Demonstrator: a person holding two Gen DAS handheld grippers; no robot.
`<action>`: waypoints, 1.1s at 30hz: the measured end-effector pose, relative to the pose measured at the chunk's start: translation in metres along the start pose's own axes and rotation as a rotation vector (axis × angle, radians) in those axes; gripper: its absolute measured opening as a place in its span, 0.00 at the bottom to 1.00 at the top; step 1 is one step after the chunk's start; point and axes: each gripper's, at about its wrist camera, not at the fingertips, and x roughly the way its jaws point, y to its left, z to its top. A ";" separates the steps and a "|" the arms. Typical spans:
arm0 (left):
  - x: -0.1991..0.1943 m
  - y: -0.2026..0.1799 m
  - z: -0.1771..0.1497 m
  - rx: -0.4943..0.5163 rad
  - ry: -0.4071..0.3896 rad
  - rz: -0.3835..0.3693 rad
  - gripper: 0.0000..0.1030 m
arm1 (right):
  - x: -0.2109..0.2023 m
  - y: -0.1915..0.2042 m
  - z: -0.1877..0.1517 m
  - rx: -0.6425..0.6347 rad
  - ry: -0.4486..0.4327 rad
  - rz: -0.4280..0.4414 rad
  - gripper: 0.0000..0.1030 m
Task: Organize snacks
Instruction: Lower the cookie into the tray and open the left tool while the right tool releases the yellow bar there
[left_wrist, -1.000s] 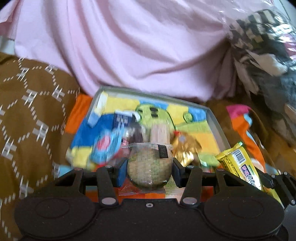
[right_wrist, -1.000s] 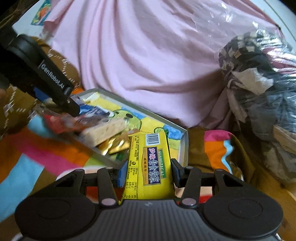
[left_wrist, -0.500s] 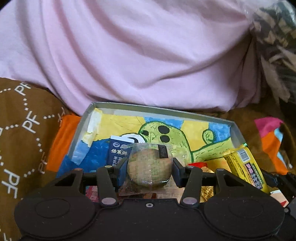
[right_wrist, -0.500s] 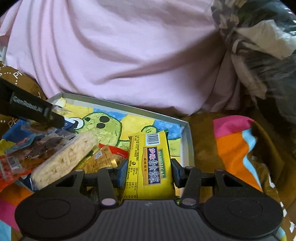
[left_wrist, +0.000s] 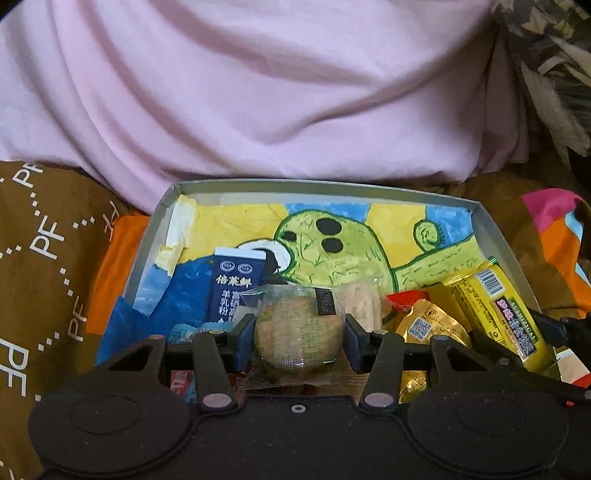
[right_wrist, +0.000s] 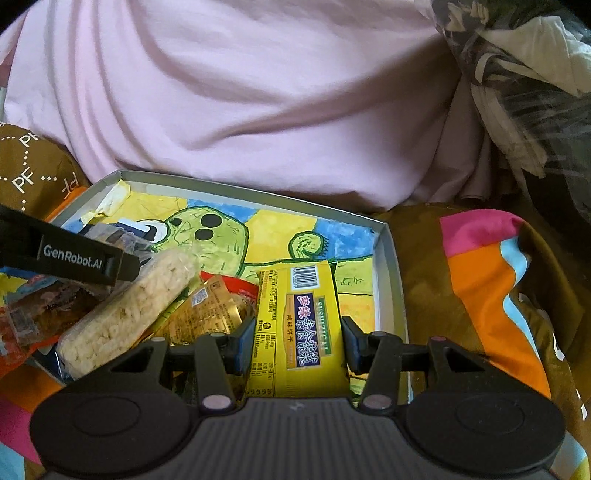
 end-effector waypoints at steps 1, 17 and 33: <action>0.001 0.000 0.001 0.000 0.010 0.002 0.50 | 0.000 0.000 0.000 -0.001 0.001 0.000 0.51; 0.005 0.003 0.005 -0.012 0.047 0.045 0.51 | 0.006 0.001 -0.002 0.025 0.022 -0.004 0.52; -0.016 -0.005 0.005 0.017 -0.013 0.039 0.88 | -0.012 -0.010 -0.003 0.079 -0.047 -0.015 0.86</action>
